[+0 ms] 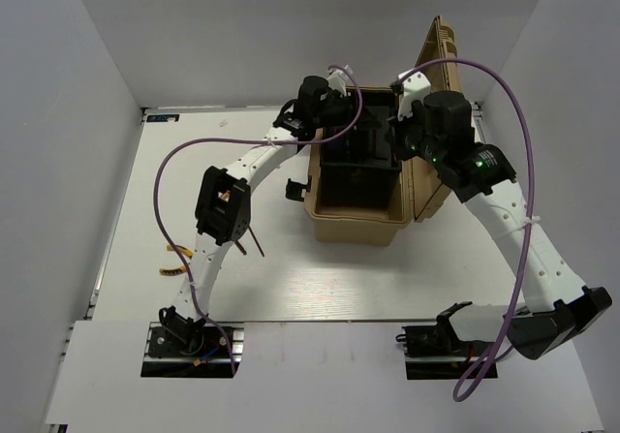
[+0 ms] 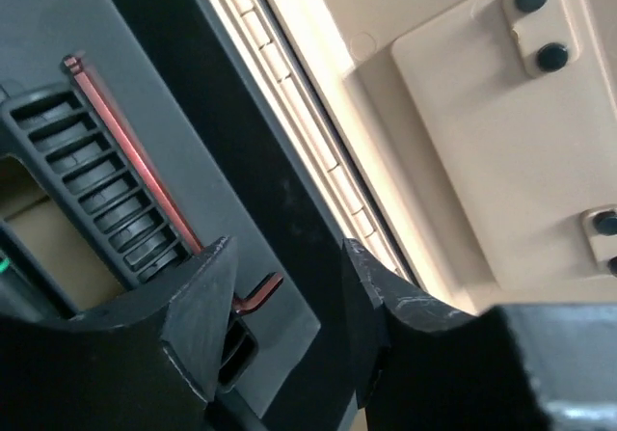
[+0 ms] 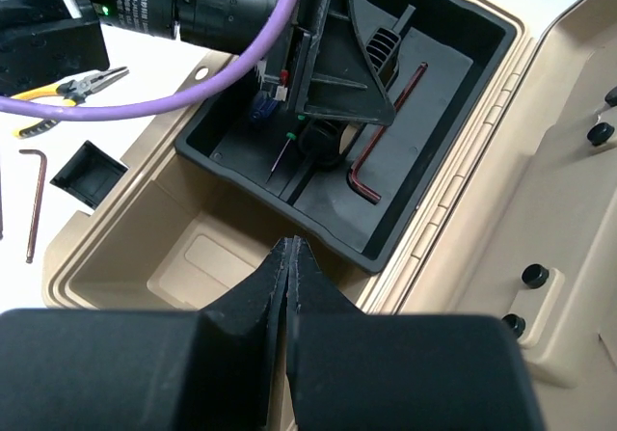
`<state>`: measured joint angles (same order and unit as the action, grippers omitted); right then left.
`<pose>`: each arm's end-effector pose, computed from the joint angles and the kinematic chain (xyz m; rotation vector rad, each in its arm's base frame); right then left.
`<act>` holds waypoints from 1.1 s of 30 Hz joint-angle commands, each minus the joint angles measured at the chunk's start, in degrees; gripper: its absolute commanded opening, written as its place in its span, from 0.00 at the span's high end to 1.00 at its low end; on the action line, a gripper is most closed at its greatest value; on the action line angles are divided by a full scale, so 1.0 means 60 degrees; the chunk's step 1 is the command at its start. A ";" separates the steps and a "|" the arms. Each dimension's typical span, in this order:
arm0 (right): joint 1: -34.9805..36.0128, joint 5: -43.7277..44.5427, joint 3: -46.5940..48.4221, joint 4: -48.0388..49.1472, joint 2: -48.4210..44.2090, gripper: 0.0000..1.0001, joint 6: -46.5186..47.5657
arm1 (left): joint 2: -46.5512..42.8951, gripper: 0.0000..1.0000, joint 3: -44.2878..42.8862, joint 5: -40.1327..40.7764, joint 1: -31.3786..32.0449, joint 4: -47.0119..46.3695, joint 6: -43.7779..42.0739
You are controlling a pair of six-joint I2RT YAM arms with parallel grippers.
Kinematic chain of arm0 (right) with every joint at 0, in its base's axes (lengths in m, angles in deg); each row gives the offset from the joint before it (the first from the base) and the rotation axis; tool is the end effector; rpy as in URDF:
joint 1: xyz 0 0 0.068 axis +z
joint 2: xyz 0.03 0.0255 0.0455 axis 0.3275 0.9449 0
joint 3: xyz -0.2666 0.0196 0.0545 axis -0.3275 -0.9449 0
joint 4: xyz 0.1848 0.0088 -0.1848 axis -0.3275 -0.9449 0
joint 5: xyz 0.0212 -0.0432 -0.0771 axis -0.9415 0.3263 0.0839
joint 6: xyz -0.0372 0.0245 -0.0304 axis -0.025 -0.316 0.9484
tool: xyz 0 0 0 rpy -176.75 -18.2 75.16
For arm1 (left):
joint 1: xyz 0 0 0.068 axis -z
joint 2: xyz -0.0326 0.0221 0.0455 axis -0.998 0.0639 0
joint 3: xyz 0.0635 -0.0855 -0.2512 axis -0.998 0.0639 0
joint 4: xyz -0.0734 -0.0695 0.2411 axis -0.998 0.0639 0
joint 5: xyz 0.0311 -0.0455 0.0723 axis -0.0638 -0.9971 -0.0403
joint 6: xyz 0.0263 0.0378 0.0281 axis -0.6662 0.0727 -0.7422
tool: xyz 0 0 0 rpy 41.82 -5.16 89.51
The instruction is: Sort the tools into containers
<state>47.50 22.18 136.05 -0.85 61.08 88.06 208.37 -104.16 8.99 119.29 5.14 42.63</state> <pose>0.2372 0.1253 0.4452 -0.4852 1.8751 0.2159 0.4611 -0.3220 0.2780 0.3464 2.0350 -1.3551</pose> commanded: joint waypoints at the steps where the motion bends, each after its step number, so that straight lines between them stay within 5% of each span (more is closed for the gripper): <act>1: -0.0087 -0.0089 -0.0089 0.0132 -0.0256 1.00 -0.0017 | -0.0378 0.42 -0.0471 0.0086 0.0016 0.0062 -0.0052; 4: -0.0101 -0.0454 -0.0061 0.0074 -0.0314 1.00 0.0056 | -0.0700 0.48 -0.0471 0.0086 0.0016 0.0294 -0.0168; 6: -0.0130 -0.1342 -0.0017 -0.0246 -0.0344 1.00 0.0521 | -0.1533 0.78 -0.0283 0.0654 0.0016 0.0690 -0.0768; 8: -0.0145 -0.2386 0.0027 -0.0482 -0.0344 1.00 0.0817 | -0.2571 0.98 0.1027 0.1371 0.0016 0.1349 -0.1266; 12: -0.0087 -0.3765 -0.0236 -0.0571 0.0006 0.93 0.0848 | -0.6797 1.00 0.4736 0.4049 -0.0143 0.2140 -0.1854; 14: -0.0057 -0.4407 -0.0222 -0.0483 0.0371 0.66 0.0658 | -0.7991 0.92 0.6650 0.5192 -0.0246 0.3392 -0.1591; 15: 0.0059 -0.4570 -0.0091 -0.0497 0.0707 0.63 0.0613 | -0.8533 0.67 0.7228 0.6504 -0.0247 0.3837 -0.1402; 16: 0.0132 -0.4717 0.0026 -0.0483 0.0899 0.62 0.0424 | -0.9554 0.53 0.8408 0.6995 -0.0247 0.4204 -0.1197; 19: 0.0600 -0.5463 0.0889 -0.0686 0.1983 0.62 -0.0321 | -1.0908 0.28 1.0287 0.8228 -0.0496 0.5318 -0.0348; 24: 0.1830 -0.4911 0.2850 -0.0981 0.4017 0.66 -0.0969 | -1.2420 0.30 1.2298 0.8685 -0.0672 0.6023 0.0782; 33: 0.3135 -0.3342 0.4788 -0.1523 0.6787 0.66 -0.2170 | -1.3092 0.39 1.2624 1.0148 -0.0848 0.7618 0.2072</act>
<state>65.03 -1.16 162.13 -7.99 98.94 78.79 135.46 -27.38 63.70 114.57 46.05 51.42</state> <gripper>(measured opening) 0.342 0.614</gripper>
